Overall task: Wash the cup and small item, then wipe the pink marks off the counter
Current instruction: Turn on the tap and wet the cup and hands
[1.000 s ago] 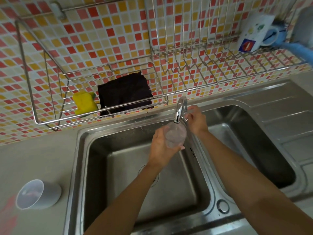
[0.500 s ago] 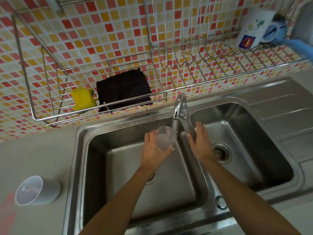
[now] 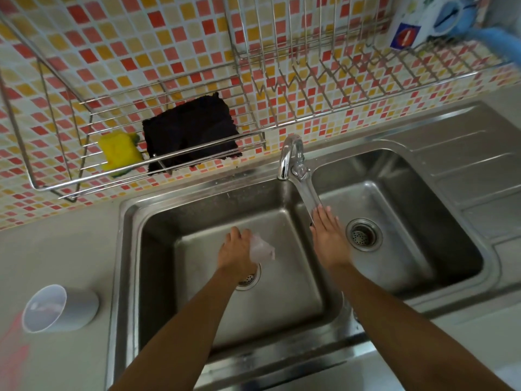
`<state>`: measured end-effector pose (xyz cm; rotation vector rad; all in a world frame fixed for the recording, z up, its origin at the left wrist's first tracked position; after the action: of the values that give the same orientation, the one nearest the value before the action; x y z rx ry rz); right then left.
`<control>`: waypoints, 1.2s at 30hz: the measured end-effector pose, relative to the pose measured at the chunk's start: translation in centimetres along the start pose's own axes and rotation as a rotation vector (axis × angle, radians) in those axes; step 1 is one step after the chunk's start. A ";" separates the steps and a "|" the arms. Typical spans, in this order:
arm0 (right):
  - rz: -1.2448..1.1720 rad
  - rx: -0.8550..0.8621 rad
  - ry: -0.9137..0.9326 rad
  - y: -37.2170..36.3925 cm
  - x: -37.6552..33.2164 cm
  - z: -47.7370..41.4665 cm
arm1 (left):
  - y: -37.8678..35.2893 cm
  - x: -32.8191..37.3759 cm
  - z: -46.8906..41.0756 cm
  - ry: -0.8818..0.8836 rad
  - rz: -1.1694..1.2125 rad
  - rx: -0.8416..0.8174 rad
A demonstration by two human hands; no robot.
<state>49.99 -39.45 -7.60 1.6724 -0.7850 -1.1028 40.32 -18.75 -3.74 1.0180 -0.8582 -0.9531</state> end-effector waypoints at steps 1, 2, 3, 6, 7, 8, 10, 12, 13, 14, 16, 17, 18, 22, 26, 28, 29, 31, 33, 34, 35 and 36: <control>0.002 0.000 0.000 0.0 0.0 0.1 | 0.0 0.1 0.0 0.000 -0.057 0.011; 0.005 0.001 0.000 0.0 0.0 0.1 | 0.0 0.2 0.0 -0.004 -0.119 0.030; 0.011 0.004 0.002 0.0 0.0 0.2 | 0.1 0.2 0.1 -0.008 -0.186 0.054; 0.027 0.030 0.029 -0.3 -0.1 0.1 | 0.8 0.1 0.3 -0.019 -0.392 0.149; 0.030 0.035 0.026 -0.3 -0.1 0.0 | 1.1 0.1 0.4 -0.023 -0.438 0.172; 0.035 0.041 0.021 -0.4 -0.1 -0.1 | 1.3 0.1 0.5 -0.027 -0.470 0.188; 0.053 0.040 0.012 -0.5 0.0 -0.1 | 1.7 0.2 0.6 -0.031 -0.513 0.217; 0.047 0.008 0.014 -0.7 0.1 0.0 | 2.1 0.3 0.7 -0.053 -0.532 0.240; 0.043 0.000 0.022 -0.7 0.1 0.0 | 2.2 0.3 0.8 -0.066 -0.544 0.247; 0.048 0.002 0.036 -0.9 0.2 0.1 | 2.4 0.4 0.9 -0.080 -0.558 0.258; 0.051 0.000 0.044 -0.9 0.3 0.1 | 2.6 0.5 1.3 -0.105 -0.584 0.281; 0.045 0.000 0.042 -1.0 0.3 0.0 | 2.6 0.4 1.5 -0.113 -0.593 0.292; 0.040 0.004 0.040 -1.0 0.3 0.0 | 2.7 0.2 1.7 -0.117 -0.596 0.305; 0.030 0.022 0.041 -1.2 0.3 -0.2 | 2.8 -1.3 2.4 -0.059 -0.519 0.361; 0.017 0.020 -0.047 1.4 -1.1 -0.5 | 2.5 -3.3 4.4 0.068 -0.323 0.382; -0.126 0.109 -0.046 4.4 -4.2 -0.3 | 2.6 -4.5 6.1 0.124 -0.187 0.416; -0.213 0.188 -0.002 6.3 -6.3 0.0 | 2.8 -5.3 7.0 0.148 -0.131 0.437; -0.384 0.385 0.185 10.8 -11.7 1.0 | 3.3 -6.8 8.6 0.198 -0.060 0.481; -0.529 0.546 0.458 15.5 -17.8 1.6 | 4.5 -8.2 9.8 0.246 0.014 0.527; -0.581 0.607 0.578 17.6 -20.7 1.5 | 5.3 -8.9 10.3 0.265 0.053 0.552; -0.611 0.644 0.662 19.4 -23.5 1.1 | 6.1 -9.6 10.7 0.274 0.085 0.582; -0.625 0.655 0.710 20.8 -26.1 0.5 | 6.9 -10.3 11.2 0.270 0.109 0.612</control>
<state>39.24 -24.06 20.03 2.7621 -0.1361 -0.5415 28.23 -10.91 4.64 1.5631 -0.9864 -0.4418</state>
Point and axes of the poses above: each hand's wrist, its own z-axis away from the middle knuckle, its own y-axis out of the back of the hand, x = y × z, the point moved 4 cm from there along -z, towards the middle knuckle, and after that the axes turned 5 degrees about x, right-handed, at the moved point
